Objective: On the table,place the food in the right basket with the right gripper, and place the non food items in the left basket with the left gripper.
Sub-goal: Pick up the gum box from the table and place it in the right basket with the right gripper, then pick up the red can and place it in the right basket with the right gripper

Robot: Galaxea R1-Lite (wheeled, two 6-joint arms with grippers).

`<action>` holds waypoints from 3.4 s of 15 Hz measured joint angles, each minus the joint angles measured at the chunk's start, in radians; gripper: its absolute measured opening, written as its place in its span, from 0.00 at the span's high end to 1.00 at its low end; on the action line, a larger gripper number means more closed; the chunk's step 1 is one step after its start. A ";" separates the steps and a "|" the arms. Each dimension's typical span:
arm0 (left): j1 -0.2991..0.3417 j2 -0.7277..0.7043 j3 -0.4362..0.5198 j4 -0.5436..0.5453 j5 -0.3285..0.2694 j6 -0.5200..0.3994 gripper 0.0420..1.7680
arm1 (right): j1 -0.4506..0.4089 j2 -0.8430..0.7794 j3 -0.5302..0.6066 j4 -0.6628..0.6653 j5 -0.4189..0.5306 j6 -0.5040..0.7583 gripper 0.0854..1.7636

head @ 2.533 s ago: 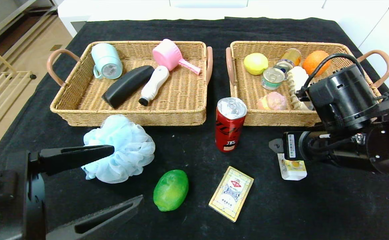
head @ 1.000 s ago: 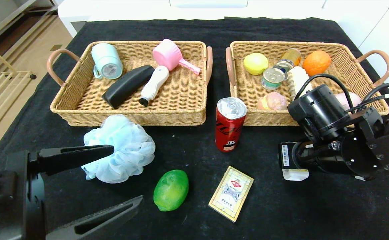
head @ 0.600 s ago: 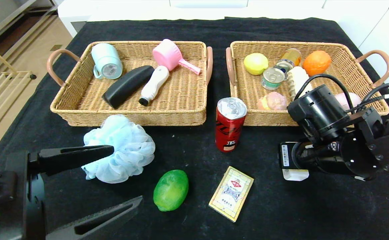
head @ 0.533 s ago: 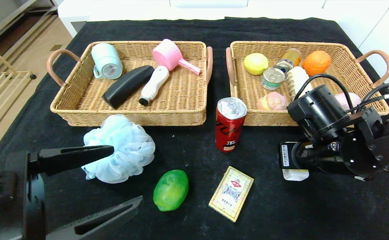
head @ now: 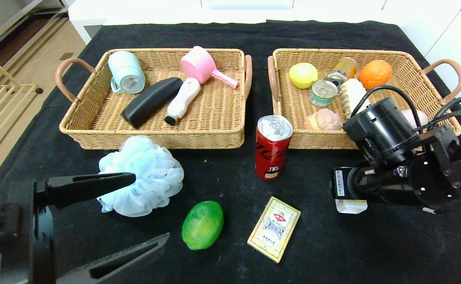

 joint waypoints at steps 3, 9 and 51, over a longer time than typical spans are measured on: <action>0.000 0.003 0.002 0.002 0.000 0.000 0.03 | 0.001 -0.051 -0.024 0.068 0.005 -0.002 0.57; 0.001 0.003 0.003 0.001 0.000 0.001 0.03 | -0.057 -0.149 -0.089 0.128 0.021 -0.088 0.57; 0.015 -0.014 -0.003 -0.002 -0.001 0.014 0.03 | -0.372 0.118 -0.511 -0.130 0.023 -0.336 0.17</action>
